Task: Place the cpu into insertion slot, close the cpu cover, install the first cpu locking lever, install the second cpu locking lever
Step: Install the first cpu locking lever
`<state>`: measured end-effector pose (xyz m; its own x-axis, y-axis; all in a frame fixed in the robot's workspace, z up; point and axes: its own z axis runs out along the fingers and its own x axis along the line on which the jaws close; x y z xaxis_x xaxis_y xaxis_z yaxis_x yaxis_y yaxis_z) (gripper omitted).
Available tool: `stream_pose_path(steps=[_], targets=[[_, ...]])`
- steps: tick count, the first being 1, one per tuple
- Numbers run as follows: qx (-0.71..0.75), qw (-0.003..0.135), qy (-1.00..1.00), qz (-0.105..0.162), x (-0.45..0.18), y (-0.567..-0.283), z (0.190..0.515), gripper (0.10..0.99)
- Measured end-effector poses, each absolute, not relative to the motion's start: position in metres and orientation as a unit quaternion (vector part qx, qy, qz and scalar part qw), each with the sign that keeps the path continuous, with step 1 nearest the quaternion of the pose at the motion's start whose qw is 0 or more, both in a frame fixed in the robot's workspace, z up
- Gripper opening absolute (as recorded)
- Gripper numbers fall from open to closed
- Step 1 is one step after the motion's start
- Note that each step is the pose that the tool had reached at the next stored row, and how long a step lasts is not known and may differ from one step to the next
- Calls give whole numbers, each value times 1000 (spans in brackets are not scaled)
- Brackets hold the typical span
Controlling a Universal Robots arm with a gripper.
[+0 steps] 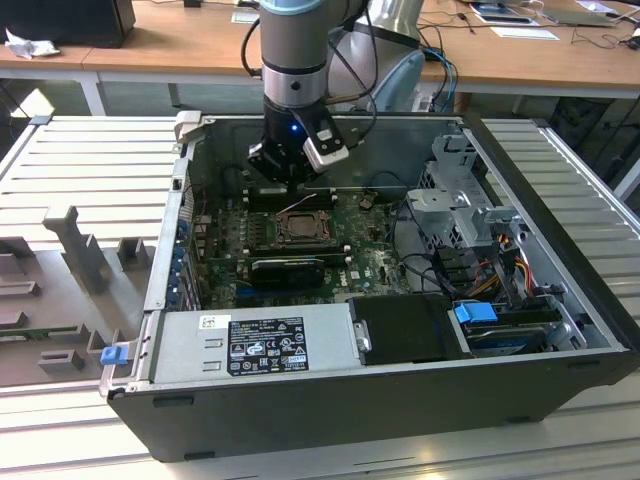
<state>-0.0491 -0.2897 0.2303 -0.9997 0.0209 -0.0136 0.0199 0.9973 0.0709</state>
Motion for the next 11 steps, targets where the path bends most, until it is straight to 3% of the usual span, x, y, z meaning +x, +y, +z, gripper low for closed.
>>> stream_pose_path(steps=[11], targets=[[0,7,999,49,-46,-289,228,106]])
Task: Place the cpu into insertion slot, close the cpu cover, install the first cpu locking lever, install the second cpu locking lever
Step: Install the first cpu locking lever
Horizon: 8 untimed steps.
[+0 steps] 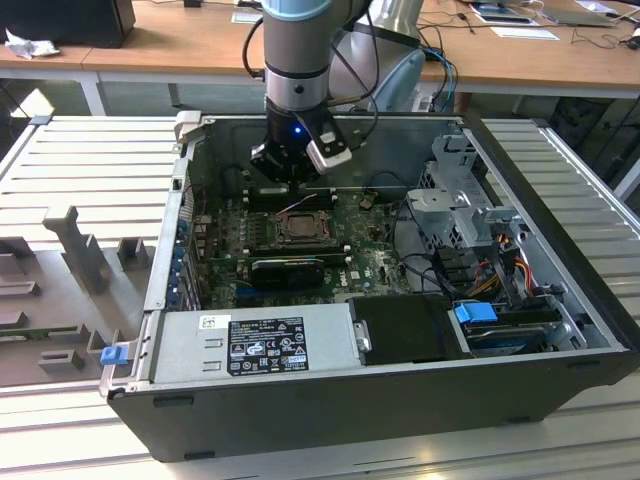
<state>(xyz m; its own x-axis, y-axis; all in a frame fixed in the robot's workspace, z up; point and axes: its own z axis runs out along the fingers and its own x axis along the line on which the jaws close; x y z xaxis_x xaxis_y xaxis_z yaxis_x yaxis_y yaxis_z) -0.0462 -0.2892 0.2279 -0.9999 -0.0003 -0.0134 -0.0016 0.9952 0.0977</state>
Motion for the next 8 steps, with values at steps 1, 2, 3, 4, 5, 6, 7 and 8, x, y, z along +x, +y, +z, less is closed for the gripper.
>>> stream_pose_path(steps=[1,2,3,4,5,6,7,8], targets=[[-1,7,999,50,-46,-289,228,106],[-1,7,999,50,-46,-289,228,106],[-2,7,999,50,-45,-289,227,106],[-3,7,999,50,-44,-289,227,106],[-5,6,999,50,-42,-289,227,106],[-7,6,999,50,-41,-289,227,106],[-9,6,999,50,-39,-289,227,106],[-10,6,999,50,-37,-288,227,106]])
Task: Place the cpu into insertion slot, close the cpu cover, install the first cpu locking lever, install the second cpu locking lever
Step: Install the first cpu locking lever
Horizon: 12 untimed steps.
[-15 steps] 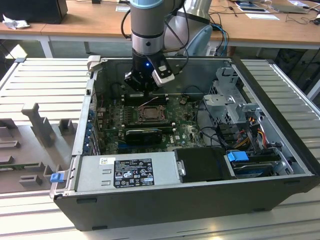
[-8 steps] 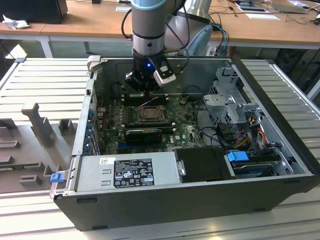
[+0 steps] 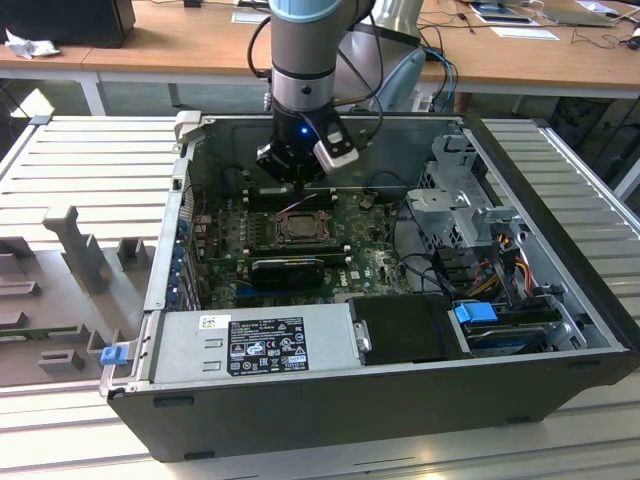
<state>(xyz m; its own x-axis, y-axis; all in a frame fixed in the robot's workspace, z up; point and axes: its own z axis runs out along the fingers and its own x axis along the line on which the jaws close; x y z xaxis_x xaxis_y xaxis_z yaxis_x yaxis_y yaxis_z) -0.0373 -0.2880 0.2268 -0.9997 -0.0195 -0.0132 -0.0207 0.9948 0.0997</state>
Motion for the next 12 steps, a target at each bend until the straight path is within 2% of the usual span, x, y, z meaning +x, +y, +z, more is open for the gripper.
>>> stream_pose_path(steps=[12], targets=[[-13,6,999,50,-22,-287,218,106]])
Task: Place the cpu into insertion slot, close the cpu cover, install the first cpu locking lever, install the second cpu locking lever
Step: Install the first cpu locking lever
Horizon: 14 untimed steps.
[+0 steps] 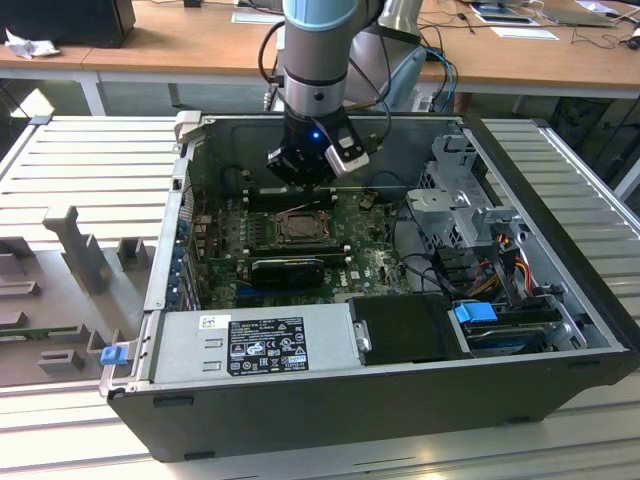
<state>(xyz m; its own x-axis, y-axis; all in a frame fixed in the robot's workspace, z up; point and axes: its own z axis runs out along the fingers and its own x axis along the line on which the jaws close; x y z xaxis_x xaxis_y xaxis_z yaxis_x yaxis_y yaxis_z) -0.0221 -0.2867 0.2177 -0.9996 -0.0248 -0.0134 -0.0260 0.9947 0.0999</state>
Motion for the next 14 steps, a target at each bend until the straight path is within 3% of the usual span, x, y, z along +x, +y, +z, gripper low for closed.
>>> stream_pose_path(steps=[14], targets=[[-22,6,998,51,-19,-287,209,106]])
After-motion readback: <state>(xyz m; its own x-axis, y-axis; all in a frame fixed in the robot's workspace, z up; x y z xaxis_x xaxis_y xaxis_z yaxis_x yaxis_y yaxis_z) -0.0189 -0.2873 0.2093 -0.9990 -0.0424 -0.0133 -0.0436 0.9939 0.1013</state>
